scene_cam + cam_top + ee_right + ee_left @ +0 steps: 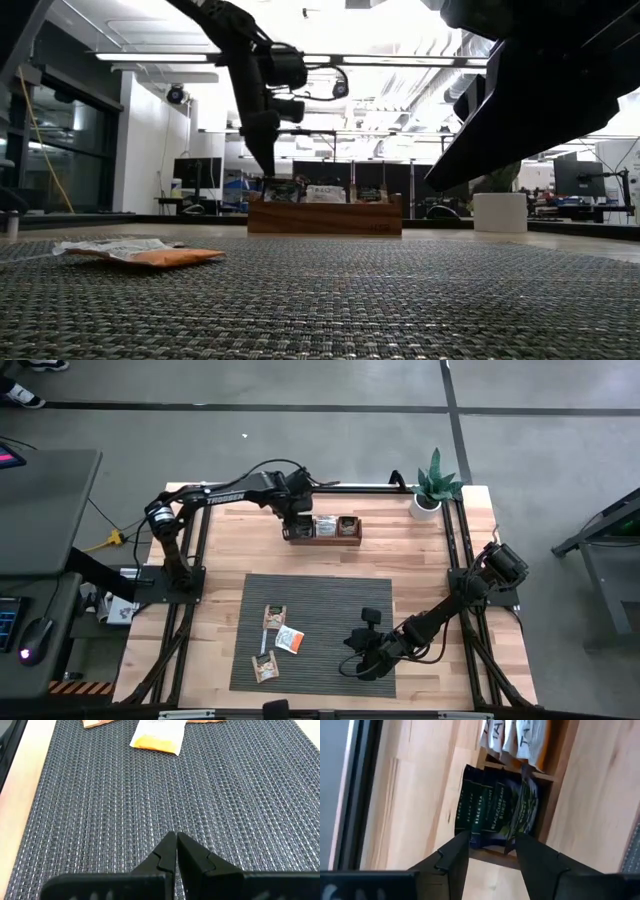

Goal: Pick & Place Tea
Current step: Put the light brown tea bag into the right compartment of the wooden organizer

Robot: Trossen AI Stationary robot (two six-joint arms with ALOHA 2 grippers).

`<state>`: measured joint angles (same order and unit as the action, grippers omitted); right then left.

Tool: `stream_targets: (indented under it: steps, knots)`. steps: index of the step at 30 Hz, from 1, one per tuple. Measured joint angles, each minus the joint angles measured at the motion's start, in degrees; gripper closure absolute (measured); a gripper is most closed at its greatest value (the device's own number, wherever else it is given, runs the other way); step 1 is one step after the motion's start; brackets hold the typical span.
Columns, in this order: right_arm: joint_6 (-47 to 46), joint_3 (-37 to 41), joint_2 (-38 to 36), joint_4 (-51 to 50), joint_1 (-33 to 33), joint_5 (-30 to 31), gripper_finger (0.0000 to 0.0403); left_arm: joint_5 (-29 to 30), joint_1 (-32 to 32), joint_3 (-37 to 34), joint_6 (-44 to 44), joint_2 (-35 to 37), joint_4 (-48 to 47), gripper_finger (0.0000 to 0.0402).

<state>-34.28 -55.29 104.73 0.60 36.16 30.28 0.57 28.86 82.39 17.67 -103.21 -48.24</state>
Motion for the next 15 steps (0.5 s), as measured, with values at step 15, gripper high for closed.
stream_targets:
  steps: [15]
  knots:
    - [0.0,0.0,0.0,-0.1,0.0,0.0,0.0392,-3.5,-3.6,0.0,-5.5,8.5,-11.2,0.0243]
